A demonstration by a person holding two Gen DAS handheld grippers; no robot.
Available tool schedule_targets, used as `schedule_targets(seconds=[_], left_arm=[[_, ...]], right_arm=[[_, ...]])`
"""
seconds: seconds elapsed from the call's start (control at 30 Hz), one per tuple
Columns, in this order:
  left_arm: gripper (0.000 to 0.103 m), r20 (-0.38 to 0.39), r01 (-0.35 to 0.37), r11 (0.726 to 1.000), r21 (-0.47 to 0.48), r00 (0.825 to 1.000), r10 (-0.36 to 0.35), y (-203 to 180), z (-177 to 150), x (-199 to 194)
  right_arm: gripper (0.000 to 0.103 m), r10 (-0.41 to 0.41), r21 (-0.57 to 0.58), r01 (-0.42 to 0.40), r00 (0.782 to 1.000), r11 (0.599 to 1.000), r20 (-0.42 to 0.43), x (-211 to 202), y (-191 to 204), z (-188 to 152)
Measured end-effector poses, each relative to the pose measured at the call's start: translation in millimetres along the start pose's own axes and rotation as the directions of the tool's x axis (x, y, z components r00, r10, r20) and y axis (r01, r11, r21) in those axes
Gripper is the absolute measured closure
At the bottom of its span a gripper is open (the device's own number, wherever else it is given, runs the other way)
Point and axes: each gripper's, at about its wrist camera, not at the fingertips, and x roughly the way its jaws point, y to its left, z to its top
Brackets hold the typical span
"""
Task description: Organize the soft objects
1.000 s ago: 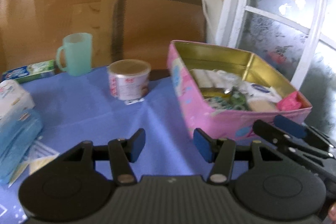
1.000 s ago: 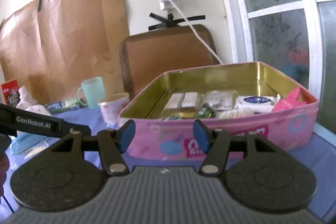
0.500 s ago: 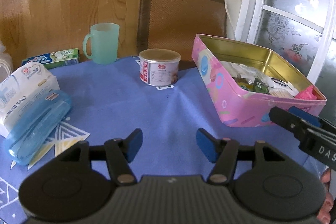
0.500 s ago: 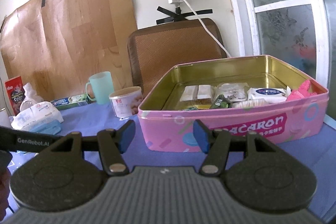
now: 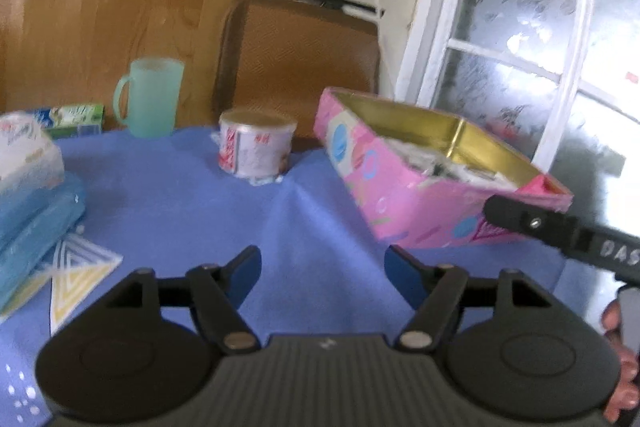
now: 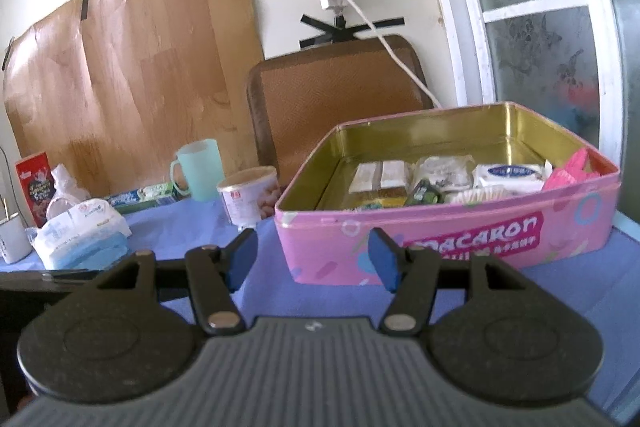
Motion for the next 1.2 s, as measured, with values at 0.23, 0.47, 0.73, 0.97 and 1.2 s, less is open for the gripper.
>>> schedule_targets(seconds=[0.23,0.47,0.73,0.97,1.2], left_arm=[[0.031,0.018,0.038,0.999,-0.029,0.999,-0.037,7,-1,-2],[0.029,0.035,0.06,0.998,-0.003,0.998,-0.06,3,-3,-5],[0.026,0.049,0.063,0.998,-0.009,0.997,-0.063,5,-3,-9],[0.026,0.094,0.058,0.994,-0.097,0.994,-0.048,33,0,-33],[0.019,0.231,-0.192,0.967,-0.167,0.946,0.227,98,-15,-104]], right_arm=[[0.039,-0.004,0.024,0.005,0.999,1.0,-0.039,8,2,-4],[0.039,-0.008,0.019,0.008,0.999,1.0,-0.038,10,6,-5],[0.039,-0.008,0.018,0.009,0.999,1.0,-0.05,11,6,-5],[0.039,0.018,-0.013,-0.019,0.998,1.0,-0.057,13,14,-4],[0.035,0.178,-0.139,-0.197,0.974,0.97,-0.137,34,69,-3]])
